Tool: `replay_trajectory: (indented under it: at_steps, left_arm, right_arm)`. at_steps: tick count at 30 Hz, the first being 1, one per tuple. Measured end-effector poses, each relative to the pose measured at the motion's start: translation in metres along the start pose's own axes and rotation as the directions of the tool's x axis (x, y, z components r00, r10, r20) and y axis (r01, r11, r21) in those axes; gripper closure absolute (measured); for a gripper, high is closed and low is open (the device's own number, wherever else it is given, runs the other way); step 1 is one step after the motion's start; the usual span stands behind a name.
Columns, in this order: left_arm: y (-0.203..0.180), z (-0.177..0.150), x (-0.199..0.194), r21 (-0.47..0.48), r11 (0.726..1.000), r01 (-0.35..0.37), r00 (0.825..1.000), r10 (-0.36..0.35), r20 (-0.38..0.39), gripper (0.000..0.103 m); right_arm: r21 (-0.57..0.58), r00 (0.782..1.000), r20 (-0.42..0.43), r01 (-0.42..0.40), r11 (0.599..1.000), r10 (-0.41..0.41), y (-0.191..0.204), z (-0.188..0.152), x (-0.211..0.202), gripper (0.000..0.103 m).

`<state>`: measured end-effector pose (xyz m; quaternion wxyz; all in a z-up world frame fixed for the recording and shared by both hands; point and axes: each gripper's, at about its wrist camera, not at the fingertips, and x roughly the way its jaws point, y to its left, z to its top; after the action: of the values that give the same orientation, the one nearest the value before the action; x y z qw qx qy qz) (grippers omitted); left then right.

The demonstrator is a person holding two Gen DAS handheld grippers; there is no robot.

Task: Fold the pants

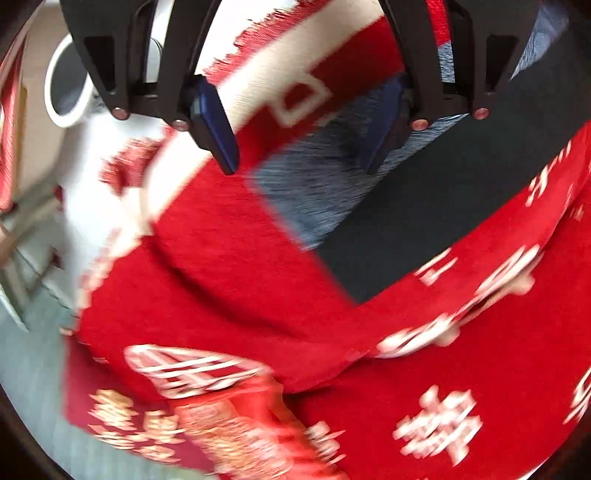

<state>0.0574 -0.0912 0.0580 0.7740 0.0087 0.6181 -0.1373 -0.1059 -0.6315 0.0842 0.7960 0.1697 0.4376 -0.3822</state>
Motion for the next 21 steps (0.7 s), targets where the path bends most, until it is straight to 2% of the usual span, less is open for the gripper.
replay_trajectory:
  at_steps: [2, 4, 5, 6, 8, 10, 11, 13, 14, 16, 18, 19, 21]
  left_arm:
    - [-0.012, 0.004, 0.002, 0.011, 1.000, -0.001, 1.000, 0.001, 0.008, 0.001]
    - [-0.028, 0.011, 0.004, 0.023, 1.000, 0.003, 1.000, -0.003, 0.017, 0.001]
    - [-0.034, 0.013, 0.005, 0.031, 1.000, -0.003, 1.000, 0.002, 0.020, 0.001]
    - [-0.040, 0.015, 0.006, 0.039, 0.999, -0.016, 1.000, 0.015, 0.024, 0.001]
    - [-0.047, 0.018, 0.012, 0.058, 0.997, -0.050, 0.999, 0.048, 0.025, 0.001]
    - [-0.045, 0.020, 0.018, 0.063, 0.994, -0.086, 0.996, 0.085, 0.022, 0.001]
    - [-0.043, 0.020, 0.018, 0.060, 0.994, -0.091, 0.996, 0.089, 0.028, 0.001]
    - [-0.035, 0.020, 0.016, 0.052, 0.990, -0.127, 0.991, 0.126, 0.037, 0.001]
    - [-0.028, 0.019, 0.014, 0.049, 0.987, -0.150, 0.988, 0.148, 0.040, 0.000]
    - [-0.015, 0.016, 0.011, 0.038, 0.985, -0.169, 0.985, 0.168, 0.044, 0.000]
    - [-0.008, 0.010, 0.008, 0.036, 0.979, -0.201, 0.979, 0.199, 0.051, 0.000]
    - [-0.001, 0.006, 0.007, 0.039, 0.974, -0.224, 0.973, 0.222, 0.058, 0.000]
    - [0.004, 0.003, 0.007, 0.035, 0.973, -0.227, 0.973, 0.225, 0.056, 0.000]
  right_arm:
    - [-0.098, 0.997, 0.072, -0.007, 0.995, 0.014, 0.019, -0.008, -0.024, 0.031]
    - [-0.288, 0.993, 0.059, -0.081, 0.954, 0.103, 0.061, -0.023, -0.037, 0.028]
    - [-0.393, 0.990, 0.034, -0.116, 0.912, 0.140, 0.088, -0.035, -0.042, 0.027]
    - [-0.504, 0.983, 0.001, -0.160, 0.849, 0.186, 0.119, -0.052, -0.048, 0.026]
    - [-0.608, 0.962, -0.065, -0.249, 0.754, 0.266, 0.158, -0.079, -0.055, 0.025]
    - [-0.669, 0.939, -0.144, -0.325, 0.669, 0.313, 0.193, -0.104, -0.058, 0.025]
    - [-0.709, 0.936, -0.174, -0.335, 0.620, 0.307, 0.210, -0.117, -0.058, 0.025]
    - [-0.787, 0.955, -0.132, -0.264, 0.557, 0.265, 0.230, -0.134, -0.059, 0.023]
    - [-0.799, 0.957, -0.112, -0.247, 0.548, 0.268, 0.231, -0.135, -0.060, 0.021]
    - [-0.771, 0.951, -0.147, -0.282, 0.571, 0.271, 0.219, -0.126, -0.053, 0.017]
    - [-0.728, 0.950, -0.175, -0.302, 0.615, 0.260, 0.201, -0.113, -0.041, 0.013]
    - [-0.703, 0.953, -0.179, -0.299, 0.646, 0.246, 0.190, -0.107, -0.036, 0.007]
    - [-0.652, 0.965, -0.181, -0.264, 0.711, 0.192, 0.174, -0.095, -0.025, 0.001]
